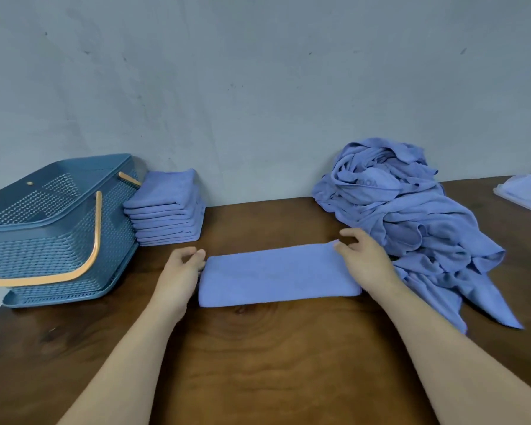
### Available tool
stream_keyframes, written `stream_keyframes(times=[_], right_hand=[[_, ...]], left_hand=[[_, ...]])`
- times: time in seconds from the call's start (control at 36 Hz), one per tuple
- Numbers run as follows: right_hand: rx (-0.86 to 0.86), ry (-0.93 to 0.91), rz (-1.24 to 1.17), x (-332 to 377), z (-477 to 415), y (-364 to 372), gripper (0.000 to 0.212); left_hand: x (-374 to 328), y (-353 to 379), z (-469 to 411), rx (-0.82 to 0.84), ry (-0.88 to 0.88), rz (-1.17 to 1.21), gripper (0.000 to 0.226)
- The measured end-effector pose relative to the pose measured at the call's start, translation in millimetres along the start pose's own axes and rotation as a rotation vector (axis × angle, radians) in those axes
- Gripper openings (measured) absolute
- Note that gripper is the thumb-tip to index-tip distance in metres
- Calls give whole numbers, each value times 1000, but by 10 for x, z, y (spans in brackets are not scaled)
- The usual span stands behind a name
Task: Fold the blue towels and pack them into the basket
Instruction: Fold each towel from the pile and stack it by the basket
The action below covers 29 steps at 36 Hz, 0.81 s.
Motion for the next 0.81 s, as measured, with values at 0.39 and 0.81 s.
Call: stream_keyframes(times=[0.39,0.81], right_hand=[[2,-113,110,-83,-37,47,26],[15,-181,506,183,117,156,39]], left_hand=[[-49,44,62,31,167,-147,30],[-280,68,220,-64,302,-590,34]])
Point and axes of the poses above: each hand's wrist, its own z-axis away from the middle knuckle, its own y-axis out of the palm, x = y × z, the point moved 9 cm from there along -z, towards the middle knuckle, and after that the axes turned 10 degrees about -z, right-handed, at the moved point
